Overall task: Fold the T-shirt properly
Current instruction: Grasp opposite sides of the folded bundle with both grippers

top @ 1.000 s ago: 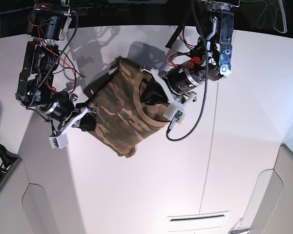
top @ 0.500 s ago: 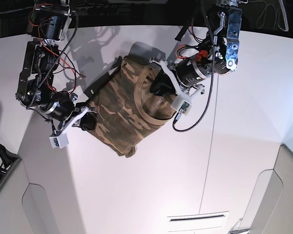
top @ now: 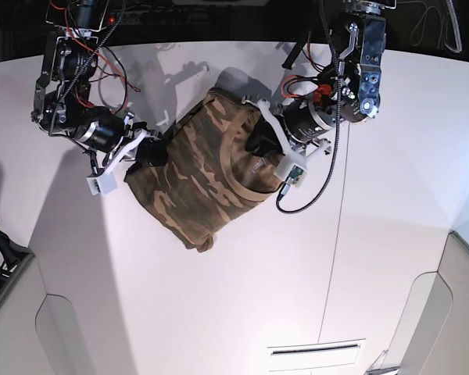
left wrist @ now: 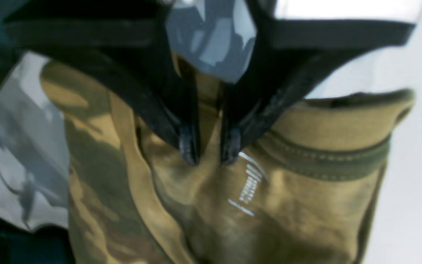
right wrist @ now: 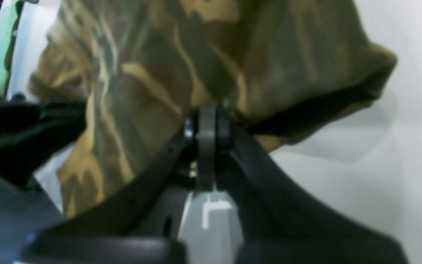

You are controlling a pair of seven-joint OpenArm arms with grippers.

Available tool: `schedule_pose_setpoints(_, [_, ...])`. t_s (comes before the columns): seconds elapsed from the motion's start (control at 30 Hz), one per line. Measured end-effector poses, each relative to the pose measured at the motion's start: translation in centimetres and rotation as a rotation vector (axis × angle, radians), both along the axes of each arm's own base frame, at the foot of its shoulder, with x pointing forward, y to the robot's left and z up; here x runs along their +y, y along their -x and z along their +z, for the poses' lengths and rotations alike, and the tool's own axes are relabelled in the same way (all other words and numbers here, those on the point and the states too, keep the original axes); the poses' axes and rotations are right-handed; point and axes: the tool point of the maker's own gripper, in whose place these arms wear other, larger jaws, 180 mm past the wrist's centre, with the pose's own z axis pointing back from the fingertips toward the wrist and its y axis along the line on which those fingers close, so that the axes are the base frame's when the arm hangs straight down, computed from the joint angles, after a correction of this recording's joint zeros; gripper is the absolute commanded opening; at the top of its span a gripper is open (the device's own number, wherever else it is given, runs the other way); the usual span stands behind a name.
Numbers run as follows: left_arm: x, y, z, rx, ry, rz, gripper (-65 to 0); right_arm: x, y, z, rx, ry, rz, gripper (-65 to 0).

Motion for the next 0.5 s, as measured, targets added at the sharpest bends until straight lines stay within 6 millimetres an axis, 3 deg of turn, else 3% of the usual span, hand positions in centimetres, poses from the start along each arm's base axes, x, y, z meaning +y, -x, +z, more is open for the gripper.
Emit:
schedule_pose_setpoints(0.17, [0.4,-0.8,0.4,-0.015,-0.009,0.013,-53.6,-0.2,-0.1,2.0,-0.066,0.023,0.007,-65.0])
schedule_pose_setpoints(0.3, [0.4,-0.6,0.2,-0.003,-0.012,0.011,-53.6,-0.9,-2.6,6.2,-0.225,0.055,-0.021,-65.0])
schedule_pose_setpoints(0.5, [0.4,-0.5,0.1,0.0,-0.013,0.01,-53.6,-2.6,-5.8,7.6,-0.293,0.195,-0.043,-65.0])
